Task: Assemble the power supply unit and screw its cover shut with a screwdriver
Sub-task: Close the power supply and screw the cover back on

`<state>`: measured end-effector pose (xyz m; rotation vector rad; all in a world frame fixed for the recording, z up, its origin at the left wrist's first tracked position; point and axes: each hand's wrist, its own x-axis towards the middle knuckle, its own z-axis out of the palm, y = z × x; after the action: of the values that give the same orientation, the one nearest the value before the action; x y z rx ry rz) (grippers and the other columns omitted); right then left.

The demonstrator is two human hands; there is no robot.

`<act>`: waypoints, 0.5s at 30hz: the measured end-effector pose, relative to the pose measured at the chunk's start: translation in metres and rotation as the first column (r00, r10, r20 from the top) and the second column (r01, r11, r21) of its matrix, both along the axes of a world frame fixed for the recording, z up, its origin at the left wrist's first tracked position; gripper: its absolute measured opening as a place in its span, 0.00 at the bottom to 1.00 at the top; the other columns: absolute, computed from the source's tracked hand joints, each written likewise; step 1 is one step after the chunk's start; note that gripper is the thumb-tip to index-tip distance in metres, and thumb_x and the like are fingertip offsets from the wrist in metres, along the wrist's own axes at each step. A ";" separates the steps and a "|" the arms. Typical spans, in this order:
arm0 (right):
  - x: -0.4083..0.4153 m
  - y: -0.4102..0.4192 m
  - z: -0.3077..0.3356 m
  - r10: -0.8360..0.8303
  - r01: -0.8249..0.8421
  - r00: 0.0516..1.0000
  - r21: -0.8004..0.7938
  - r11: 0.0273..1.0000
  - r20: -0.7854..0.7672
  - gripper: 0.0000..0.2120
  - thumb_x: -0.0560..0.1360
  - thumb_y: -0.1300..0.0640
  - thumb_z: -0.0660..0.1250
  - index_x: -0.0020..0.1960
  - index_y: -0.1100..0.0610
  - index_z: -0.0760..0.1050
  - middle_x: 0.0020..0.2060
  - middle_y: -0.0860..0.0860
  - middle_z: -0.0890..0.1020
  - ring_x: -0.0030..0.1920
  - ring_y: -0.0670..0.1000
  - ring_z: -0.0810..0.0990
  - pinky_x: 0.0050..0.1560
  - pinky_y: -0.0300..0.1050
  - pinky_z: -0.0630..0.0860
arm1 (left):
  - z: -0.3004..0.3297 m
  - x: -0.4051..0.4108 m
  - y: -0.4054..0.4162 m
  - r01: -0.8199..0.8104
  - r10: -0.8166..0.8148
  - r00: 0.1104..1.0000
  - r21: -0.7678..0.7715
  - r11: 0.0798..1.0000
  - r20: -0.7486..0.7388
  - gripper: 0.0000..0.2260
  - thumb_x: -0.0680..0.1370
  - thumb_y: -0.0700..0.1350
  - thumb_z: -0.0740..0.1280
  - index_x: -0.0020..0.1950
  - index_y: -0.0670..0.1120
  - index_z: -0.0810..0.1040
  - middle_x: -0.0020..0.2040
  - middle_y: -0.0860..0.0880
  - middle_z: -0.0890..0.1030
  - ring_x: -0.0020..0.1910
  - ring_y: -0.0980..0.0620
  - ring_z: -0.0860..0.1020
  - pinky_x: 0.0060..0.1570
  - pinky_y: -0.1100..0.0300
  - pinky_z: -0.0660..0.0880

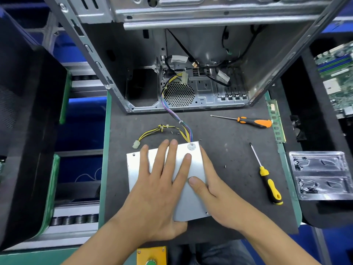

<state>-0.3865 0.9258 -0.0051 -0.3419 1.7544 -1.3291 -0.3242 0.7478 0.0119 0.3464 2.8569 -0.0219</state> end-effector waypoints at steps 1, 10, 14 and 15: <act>-0.003 0.003 0.000 0.025 -0.025 0.999 -0.004 1.000 -0.023 0.32 0.83 0.47 0.58 0.78 0.33 0.41 0.75 0.32 0.60 0.71 0.38 0.67 0.67 0.42 0.70 | 0.000 0.001 0.001 -0.007 0.007 1.000 -0.002 1.000 -0.010 0.54 0.61 0.69 0.63 0.79 0.36 0.61 0.77 0.27 0.52 0.77 0.26 0.51 0.68 0.22 0.50; -0.024 0.064 -0.033 -0.041 0.448 0.688 0.380 0.809 -0.725 0.12 0.70 0.56 0.78 0.50 0.52 0.79 0.41 0.43 0.75 0.39 0.43 0.74 0.45 0.36 0.73 | -0.016 0.011 0.026 0.028 -0.018 0.988 0.065 0.997 -0.153 0.45 0.72 0.69 0.64 0.81 0.45 0.59 0.80 0.35 0.53 0.77 0.25 0.51 0.64 0.19 0.53; -0.022 0.063 -0.050 -0.003 0.420 0.620 0.329 0.846 -0.785 0.09 0.71 0.61 0.77 0.48 0.57 0.80 0.40 0.44 0.75 0.38 0.45 0.75 0.44 0.32 0.72 | -0.024 0.014 0.027 0.047 -0.038 0.977 0.038 0.998 -0.208 0.43 0.74 0.70 0.61 0.82 0.48 0.55 0.81 0.36 0.54 0.77 0.26 0.51 0.63 0.18 0.52; -0.022 0.063 -0.052 -0.004 0.421 0.597 0.310 0.853 -0.802 0.08 0.71 0.61 0.77 0.48 0.58 0.81 0.40 0.46 0.76 0.38 0.46 0.76 0.44 0.35 0.73 | -0.024 0.014 0.027 0.043 -0.036 0.975 0.028 0.999 -0.217 0.43 0.75 0.70 0.61 0.82 0.48 0.55 0.81 0.36 0.54 0.77 0.25 0.51 0.63 0.18 0.52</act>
<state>-0.4086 0.9888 -0.0569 -0.4762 2.8919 -0.8714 -0.3105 0.7752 -0.0122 0.4330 3.0686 -0.0215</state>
